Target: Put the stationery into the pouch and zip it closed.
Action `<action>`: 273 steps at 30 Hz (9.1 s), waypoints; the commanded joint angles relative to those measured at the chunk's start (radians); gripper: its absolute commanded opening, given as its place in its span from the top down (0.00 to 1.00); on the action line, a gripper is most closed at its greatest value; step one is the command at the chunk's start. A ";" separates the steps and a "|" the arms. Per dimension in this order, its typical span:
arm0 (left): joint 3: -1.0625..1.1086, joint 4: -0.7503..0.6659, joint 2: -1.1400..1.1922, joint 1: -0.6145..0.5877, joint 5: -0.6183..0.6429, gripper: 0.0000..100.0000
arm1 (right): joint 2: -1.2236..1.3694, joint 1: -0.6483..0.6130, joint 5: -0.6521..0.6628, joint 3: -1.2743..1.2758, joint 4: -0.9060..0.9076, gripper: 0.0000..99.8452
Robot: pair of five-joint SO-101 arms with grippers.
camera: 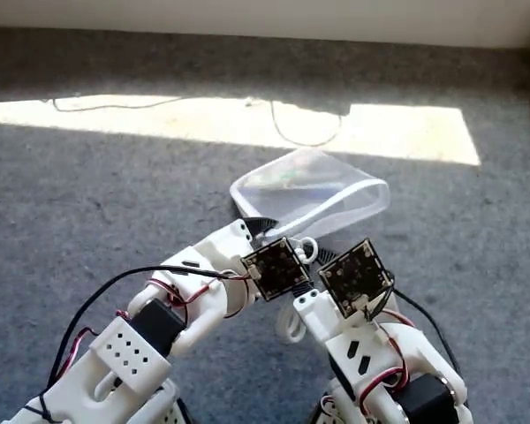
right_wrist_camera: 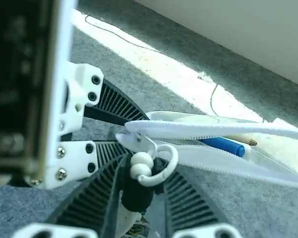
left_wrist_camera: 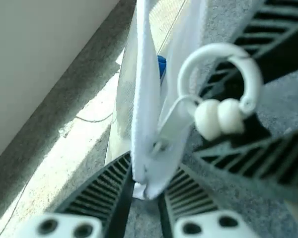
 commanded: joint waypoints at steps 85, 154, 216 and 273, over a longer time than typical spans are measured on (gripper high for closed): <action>0.077 -0.074 -0.243 0.018 0.077 0.89 | -0.002 0.047 -0.006 -0.012 -0.071 0.99; 0.038 0.083 -0.257 -0.019 0.071 0.99 | 0.001 0.498 -0.041 -0.005 -0.295 0.99; -0.018 -0.026 -0.257 0.025 0.209 0.83 | -0.001 0.355 -0.031 0.105 -0.280 0.99; -0.021 0.273 -0.567 -0.030 0.170 0.99 | 0.007 0.639 -0.034 0.054 -0.369 0.99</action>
